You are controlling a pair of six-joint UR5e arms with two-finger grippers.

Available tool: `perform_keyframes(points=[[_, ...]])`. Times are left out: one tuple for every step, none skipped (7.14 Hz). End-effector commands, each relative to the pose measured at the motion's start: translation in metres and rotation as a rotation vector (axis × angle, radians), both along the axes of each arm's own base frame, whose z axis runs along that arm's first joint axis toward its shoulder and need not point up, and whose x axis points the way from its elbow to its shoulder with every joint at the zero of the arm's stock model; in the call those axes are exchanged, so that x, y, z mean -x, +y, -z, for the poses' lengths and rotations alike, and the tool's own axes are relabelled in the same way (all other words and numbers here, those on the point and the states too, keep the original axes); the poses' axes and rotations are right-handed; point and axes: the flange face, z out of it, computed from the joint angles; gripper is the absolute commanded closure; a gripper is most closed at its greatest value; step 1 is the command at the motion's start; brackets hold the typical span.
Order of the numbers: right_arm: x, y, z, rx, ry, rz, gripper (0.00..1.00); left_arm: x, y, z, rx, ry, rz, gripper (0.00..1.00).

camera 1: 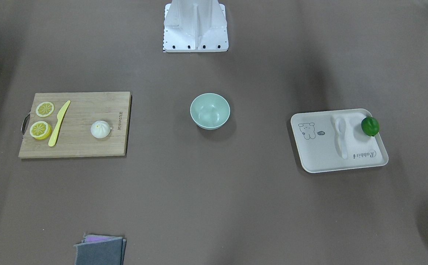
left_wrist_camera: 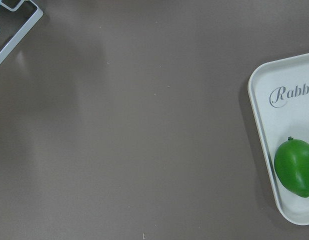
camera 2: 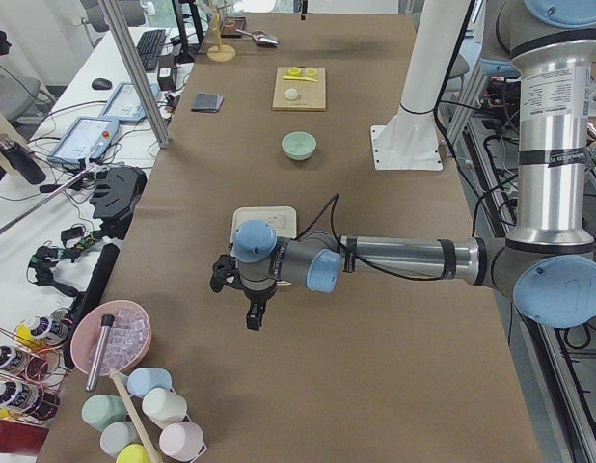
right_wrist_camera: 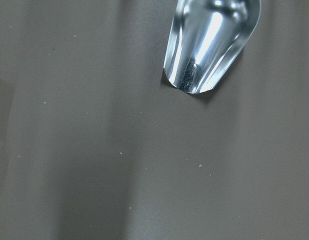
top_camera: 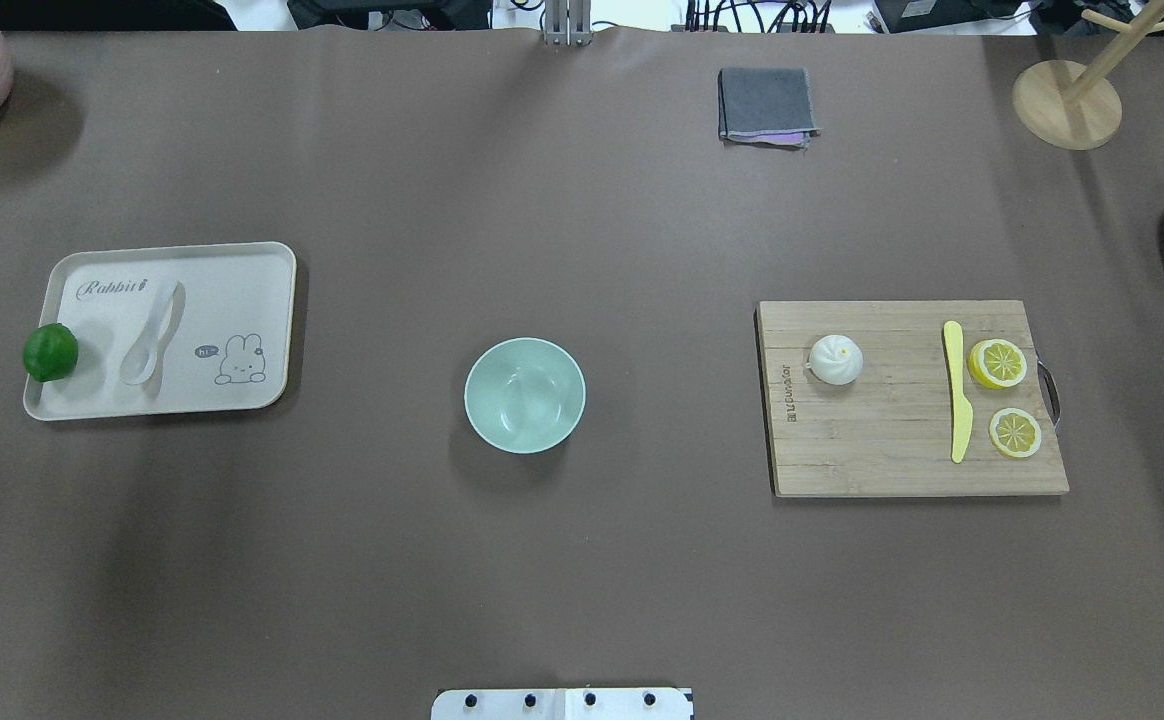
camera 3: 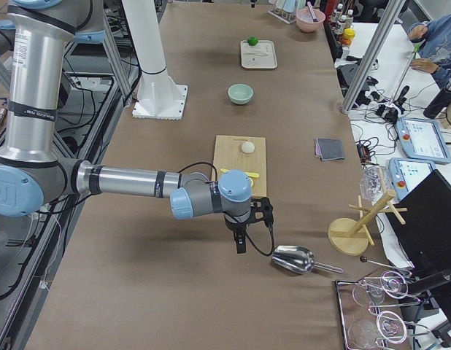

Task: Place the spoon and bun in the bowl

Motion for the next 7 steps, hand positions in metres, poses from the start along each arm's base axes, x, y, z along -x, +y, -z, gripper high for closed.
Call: perform_keyframes(points=[[0.0011,-0.0016,0.0030,-0.013,-0.010,0.005,0.00,-0.0019,-0.0006,0.0034,-0.007,0.011,-0.004,0.01],[0.0019,-0.0015,0.0023,-0.011,-0.012,0.007,0.00,-0.0024,-0.0005,0.0015,-0.002,0.007,-0.004,0.01],[0.0012,-0.0013,0.0016,-0.009,-0.012,0.004,0.00,-0.0027,0.0000,0.0037,-0.008,0.012,-0.005,0.01],[0.0023,0.0004,0.0030,-0.007,-0.029,0.008,0.00,-0.0025,-0.0002,0.0045,-0.011,0.010,-0.004,0.01],[0.0026,0.0001,0.0016,-0.003,-0.032,0.009,0.00,-0.0023,-0.0017,0.0050,-0.016,0.006,-0.004,0.01],[0.0026,0.0002,0.0048,-0.009,-0.033,0.009,0.00,-0.0023,-0.0017,0.0050,-0.015,0.006,-0.003,0.01],[0.0028,-0.0018,0.0093,-0.020,-0.034,0.009,0.00,-0.0023,-0.0014,0.0083,-0.022,0.007,-0.003,0.01]])
